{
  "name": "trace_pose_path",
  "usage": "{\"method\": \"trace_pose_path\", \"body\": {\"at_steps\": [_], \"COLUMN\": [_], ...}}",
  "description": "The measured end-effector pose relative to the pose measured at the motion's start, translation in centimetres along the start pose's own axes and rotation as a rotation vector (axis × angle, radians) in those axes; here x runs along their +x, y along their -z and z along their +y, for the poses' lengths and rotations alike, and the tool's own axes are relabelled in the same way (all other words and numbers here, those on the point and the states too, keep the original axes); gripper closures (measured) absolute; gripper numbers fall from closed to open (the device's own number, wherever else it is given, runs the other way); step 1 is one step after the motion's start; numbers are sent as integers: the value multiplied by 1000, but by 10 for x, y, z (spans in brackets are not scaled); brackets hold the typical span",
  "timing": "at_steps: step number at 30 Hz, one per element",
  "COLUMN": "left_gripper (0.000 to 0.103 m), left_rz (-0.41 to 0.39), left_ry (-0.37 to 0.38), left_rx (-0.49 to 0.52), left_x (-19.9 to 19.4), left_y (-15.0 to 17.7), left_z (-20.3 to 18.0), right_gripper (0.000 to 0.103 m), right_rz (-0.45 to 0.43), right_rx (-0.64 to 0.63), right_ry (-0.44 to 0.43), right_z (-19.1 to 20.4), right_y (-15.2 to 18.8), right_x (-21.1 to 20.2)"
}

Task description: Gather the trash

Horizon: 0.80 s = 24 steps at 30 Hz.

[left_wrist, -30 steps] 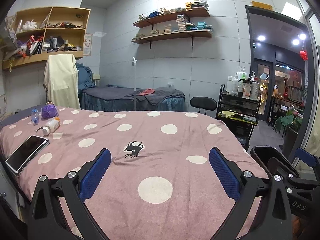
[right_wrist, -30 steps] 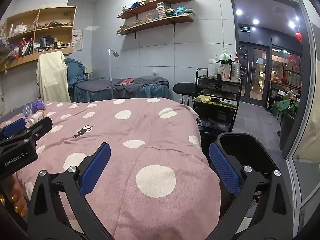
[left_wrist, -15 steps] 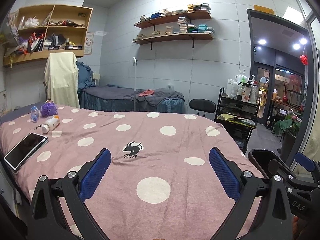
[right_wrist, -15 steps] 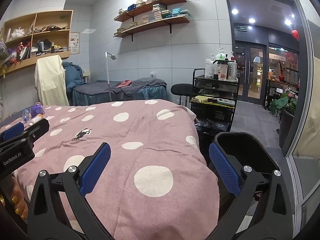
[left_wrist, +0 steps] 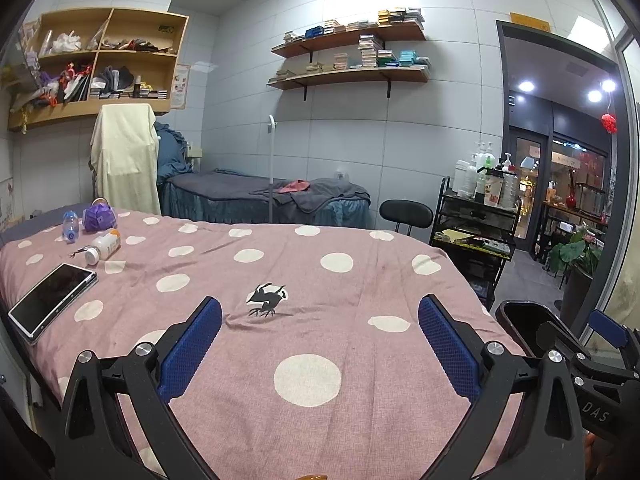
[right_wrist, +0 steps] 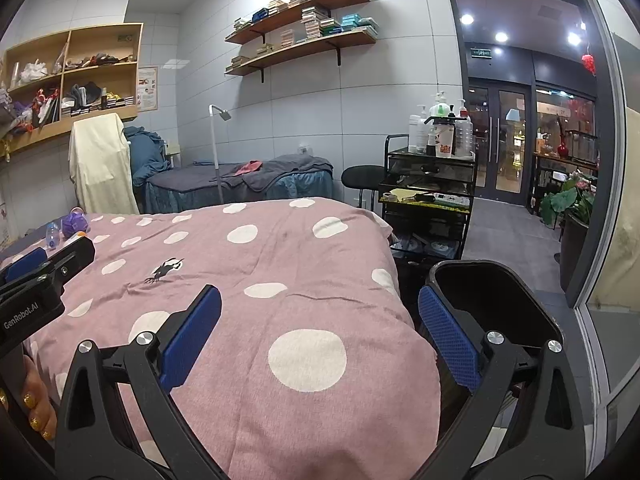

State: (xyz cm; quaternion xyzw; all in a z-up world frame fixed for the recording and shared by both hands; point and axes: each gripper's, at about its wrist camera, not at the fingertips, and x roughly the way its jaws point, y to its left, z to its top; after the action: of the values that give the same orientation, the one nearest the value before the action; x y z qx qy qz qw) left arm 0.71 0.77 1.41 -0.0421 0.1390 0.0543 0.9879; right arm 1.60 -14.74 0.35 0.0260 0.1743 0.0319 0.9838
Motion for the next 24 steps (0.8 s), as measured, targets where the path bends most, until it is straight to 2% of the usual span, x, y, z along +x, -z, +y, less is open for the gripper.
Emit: {"method": "trace_pose_path", "body": {"at_steps": [24], "left_gripper": [6], "left_rz": [12], "left_ry": [7], "left_rx": [-2], "left_x": [0], "left_y": [3], "left_z": [0], "right_gripper": [6], "right_rz": [22], "right_rx": [19], "right_ry": [0], "right_z": [-5], "right_y": [3], "right_x": [5]}}
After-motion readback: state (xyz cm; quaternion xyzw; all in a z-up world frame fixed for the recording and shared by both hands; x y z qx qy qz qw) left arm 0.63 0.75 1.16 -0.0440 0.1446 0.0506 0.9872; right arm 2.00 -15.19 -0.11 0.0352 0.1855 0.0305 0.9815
